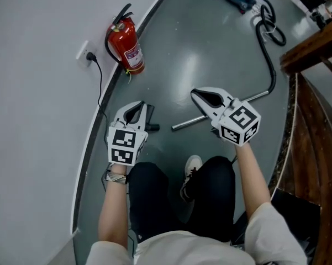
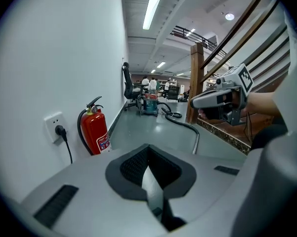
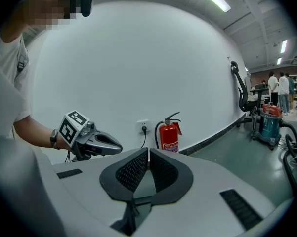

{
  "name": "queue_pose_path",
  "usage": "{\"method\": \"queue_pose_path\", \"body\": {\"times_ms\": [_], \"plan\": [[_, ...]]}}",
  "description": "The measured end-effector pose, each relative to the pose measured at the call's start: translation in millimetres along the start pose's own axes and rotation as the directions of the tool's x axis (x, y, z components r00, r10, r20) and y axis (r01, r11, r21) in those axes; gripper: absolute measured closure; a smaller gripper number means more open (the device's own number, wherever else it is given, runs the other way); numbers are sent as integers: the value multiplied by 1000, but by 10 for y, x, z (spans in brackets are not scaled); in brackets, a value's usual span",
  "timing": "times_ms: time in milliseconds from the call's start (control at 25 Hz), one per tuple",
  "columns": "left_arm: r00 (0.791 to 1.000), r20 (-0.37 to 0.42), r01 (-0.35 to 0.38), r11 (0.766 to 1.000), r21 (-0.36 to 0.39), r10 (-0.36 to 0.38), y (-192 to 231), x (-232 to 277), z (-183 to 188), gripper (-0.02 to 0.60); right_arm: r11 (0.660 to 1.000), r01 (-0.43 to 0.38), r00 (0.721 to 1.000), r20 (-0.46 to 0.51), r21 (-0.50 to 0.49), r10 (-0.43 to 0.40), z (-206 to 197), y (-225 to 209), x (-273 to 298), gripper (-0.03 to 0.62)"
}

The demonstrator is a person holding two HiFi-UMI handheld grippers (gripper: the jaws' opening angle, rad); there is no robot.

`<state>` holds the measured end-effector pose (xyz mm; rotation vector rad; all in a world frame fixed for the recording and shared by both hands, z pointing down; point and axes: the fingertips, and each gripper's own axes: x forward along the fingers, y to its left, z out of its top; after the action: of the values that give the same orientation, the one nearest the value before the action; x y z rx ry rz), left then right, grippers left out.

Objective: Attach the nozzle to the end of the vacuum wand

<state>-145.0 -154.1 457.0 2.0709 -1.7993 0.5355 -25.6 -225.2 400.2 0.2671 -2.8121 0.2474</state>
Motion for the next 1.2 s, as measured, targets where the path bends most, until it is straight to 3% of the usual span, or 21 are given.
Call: {"method": "queue_pose_path", "body": {"times_ms": [320, 560, 1200], "plan": [[1000, 32, -1, 1000, 12, 1, 130, 275, -581, 583, 999, 5, 1000, 25, -38, -4, -541, -43, 229, 565], [1000, 5, 3, 1000, 25, -4, 266, 391, -970, 583, 1000, 2, 1000, 7, -26, -2, -971, -32, 357, 565], [995, -51, 85, 996, -27, -87, 407, 800, -1828, 583, 999, -47, 996, -80, -4, 46, -2043, -20, 877, 565]]}}
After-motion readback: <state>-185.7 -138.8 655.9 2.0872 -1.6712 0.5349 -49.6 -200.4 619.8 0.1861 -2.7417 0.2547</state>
